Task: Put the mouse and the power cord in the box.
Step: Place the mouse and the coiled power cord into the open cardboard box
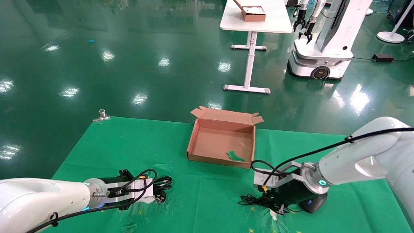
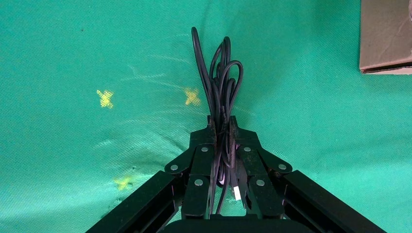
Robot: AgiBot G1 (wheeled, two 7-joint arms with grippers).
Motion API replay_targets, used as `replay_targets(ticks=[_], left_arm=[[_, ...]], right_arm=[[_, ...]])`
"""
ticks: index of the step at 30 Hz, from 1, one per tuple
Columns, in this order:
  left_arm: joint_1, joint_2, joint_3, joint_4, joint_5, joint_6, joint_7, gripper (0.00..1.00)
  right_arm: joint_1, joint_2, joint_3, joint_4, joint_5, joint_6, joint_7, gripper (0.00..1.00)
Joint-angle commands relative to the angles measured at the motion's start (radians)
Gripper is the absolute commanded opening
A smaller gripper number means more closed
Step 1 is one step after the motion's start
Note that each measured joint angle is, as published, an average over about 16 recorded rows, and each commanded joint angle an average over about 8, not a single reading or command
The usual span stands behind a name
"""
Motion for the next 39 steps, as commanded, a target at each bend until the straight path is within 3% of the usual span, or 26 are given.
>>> replay_targets(ticks=[1,8,13,16,21,28,29,36,37,39], left_arm=[[0.000,-0.004,-0.001,-0.004,-0.005,0.001,0.003,0.00],[-0.104,-0.015,-0.051,-0.022,-0.184,0.122,0.009,0.00],[-0.148,0.066,-0.071,-0.035,-0.225,0.120,-0.057,0.00],[-0.146,0.152,-0.060,-0.042,-0.178,0.065,-0.111,0.00],[-0.118,0.294,0.002,-0.007,-0.002,-0.096,-0.180,0.00],[-0.122,0.358,0.232,0.109,0.209,-0.412,-0.314,0.00],[-0.129,0.359,0.269,0.127,0.225,-0.448,-0.340,0.06],[-0.194,0.362,0.479,0.210,0.265,-0.575,-0.519,0.94],[-0.203,0.362,0.501,0.216,0.268,-0.582,-0.542,1.00],[-0.218,0.362,0.539,0.223,0.274,-0.593,-0.585,1.00]], right_arm=[[0.004,0.003,0.000,0.001,0.001,0.001,0.000,0.00],[0.089,0.018,-0.024,0.007,-0.037,0.017,0.031,0.00],[0.139,0.027,-0.042,0.011,-0.065,0.021,0.064,0.00],[0.167,0.033,-0.052,0.018,-0.080,0.021,0.083,0.00],[0.214,0.040,-0.068,0.039,-0.104,0.008,0.109,0.00],[0.270,0.054,-0.087,0.092,-0.132,-0.046,0.160,0.00],[0.276,0.058,-0.089,0.102,-0.135,-0.060,0.168,0.00],[0.307,0.095,-0.098,0.192,-0.142,-0.173,0.215,0.00],[0.310,0.101,-0.098,0.209,-0.142,-0.183,0.220,0.00],[0.314,0.112,-0.098,0.245,-0.141,-0.192,0.229,0.00]])
